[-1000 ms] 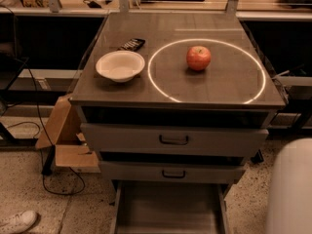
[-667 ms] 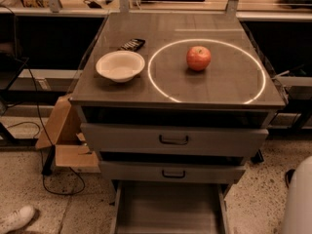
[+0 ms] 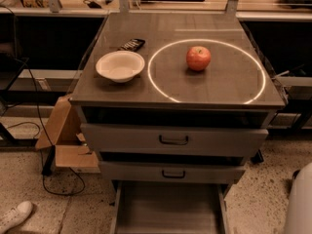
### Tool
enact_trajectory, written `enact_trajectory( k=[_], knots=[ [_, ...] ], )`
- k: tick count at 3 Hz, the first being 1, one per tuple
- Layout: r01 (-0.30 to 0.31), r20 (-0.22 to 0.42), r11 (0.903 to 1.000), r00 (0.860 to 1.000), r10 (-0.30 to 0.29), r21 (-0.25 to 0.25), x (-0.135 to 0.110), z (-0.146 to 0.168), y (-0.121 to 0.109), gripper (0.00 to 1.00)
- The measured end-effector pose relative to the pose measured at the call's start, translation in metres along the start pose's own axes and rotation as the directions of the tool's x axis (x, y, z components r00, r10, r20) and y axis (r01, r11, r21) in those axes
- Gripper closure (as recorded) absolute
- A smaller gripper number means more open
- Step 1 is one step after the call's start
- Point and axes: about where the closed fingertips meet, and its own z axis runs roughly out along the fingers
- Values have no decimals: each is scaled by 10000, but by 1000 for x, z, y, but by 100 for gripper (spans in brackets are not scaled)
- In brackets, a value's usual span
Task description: Close bottom drawer
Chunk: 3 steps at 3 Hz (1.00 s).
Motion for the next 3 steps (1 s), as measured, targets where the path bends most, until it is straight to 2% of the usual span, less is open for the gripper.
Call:
enact_trajectory(
  k=[1, 2, 3],
  knots=[
    [-615, 714, 9976, 9954, 636, -308, -19, 24, -11, 100],
    [-1091, 1142, 9940, 9875, 1087, -23, -35, 32, -25, 100],
    [-1096, 1163, 9940, 9872, 1090, -8, -36, 32, -26, 100]
  ],
)
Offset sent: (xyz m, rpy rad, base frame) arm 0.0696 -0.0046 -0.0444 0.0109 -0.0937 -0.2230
